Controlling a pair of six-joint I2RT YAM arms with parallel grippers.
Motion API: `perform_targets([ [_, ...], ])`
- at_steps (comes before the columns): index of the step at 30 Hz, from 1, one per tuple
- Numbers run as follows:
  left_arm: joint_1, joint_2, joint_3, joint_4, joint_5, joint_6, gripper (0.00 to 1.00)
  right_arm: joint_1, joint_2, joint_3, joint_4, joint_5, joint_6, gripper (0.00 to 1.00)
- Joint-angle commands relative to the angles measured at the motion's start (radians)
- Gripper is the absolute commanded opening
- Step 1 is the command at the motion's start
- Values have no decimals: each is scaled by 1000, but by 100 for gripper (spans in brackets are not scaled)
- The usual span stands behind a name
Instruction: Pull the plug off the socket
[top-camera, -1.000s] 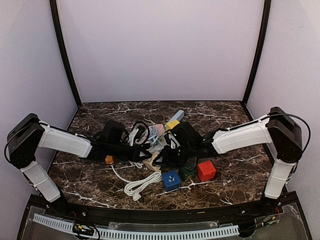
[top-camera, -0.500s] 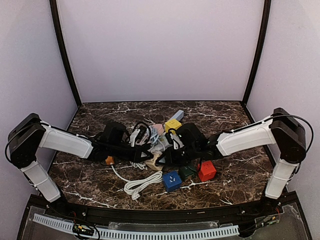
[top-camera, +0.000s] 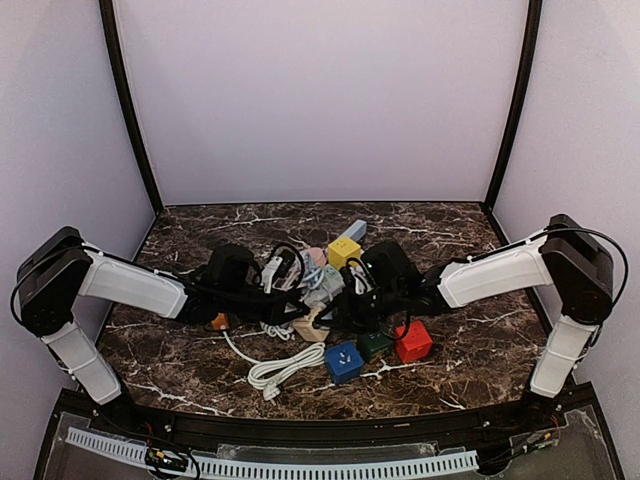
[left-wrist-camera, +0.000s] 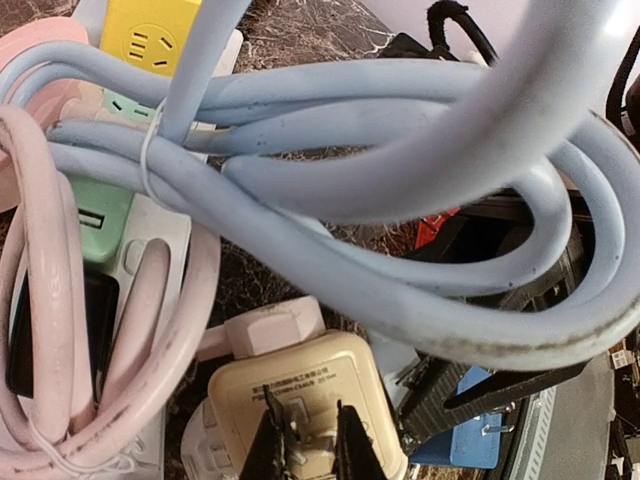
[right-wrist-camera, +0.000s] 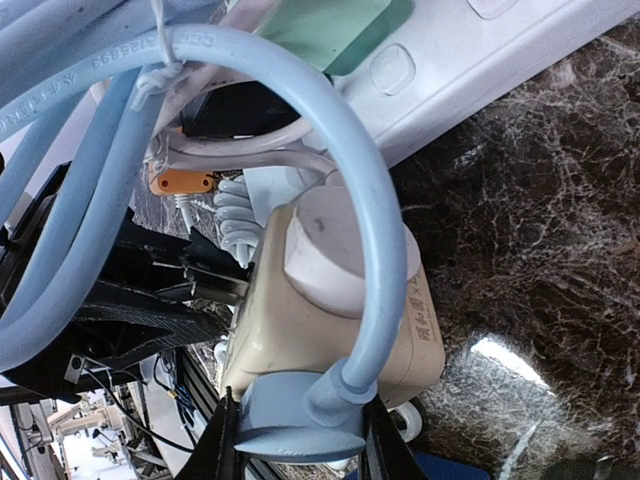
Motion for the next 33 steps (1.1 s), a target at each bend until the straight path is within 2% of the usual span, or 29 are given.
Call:
perform_targets([
  [1, -5, -6, -59, -131, -38, 47, 1, -45, -41, -24, 16, -47, 85, 0],
  [9, -20, -27, -56, -191, -97, 121, 1, -51, -28, -65, 149, -111, 160, 0],
  [14, -21, -35, -51, -219, -121, 140, 1, -51, -42, -57, 124, -85, 141, 0],
  [19, -21, -34, -36, -210, -120, 101, 1, -35, -67, -28, 19, -15, 70, 0],
  [25, -19, -30, 1, -262, -206, 88, 1, 28, -86, 73, -260, 146, -46, 0],
  [33, -19, -25, 32, -344, -277, 131, 1, 69, -90, 109, -406, 234, -78, 0],
])
